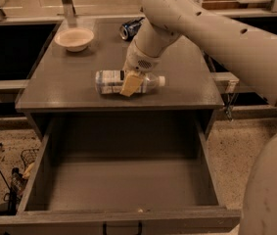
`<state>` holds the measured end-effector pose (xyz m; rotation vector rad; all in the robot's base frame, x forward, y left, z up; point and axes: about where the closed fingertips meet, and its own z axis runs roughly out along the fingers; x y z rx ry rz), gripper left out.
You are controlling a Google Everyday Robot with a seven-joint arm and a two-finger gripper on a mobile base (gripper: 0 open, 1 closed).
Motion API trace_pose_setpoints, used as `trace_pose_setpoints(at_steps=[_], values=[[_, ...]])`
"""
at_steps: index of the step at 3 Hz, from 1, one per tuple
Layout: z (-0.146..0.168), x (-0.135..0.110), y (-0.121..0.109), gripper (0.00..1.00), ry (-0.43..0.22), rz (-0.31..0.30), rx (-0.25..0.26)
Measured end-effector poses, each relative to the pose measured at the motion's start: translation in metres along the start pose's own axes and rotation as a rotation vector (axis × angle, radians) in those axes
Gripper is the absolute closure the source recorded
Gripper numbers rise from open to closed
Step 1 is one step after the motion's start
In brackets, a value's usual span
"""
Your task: Pick blue plastic bottle from top drawer and place on counter
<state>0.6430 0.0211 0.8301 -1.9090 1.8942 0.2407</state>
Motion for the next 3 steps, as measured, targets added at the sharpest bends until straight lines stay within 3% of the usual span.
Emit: trace_pose_setpoints(at_steps=[1,2,3], values=[[0.0001,0.0000,0.0000,0.13,0.000,0.000,0.000],[0.0001,0.0000,0.0000,0.00,0.000,0.000,0.000],[0.0002,0.0000,0.0001,0.00,0.000,0.000,0.000]])
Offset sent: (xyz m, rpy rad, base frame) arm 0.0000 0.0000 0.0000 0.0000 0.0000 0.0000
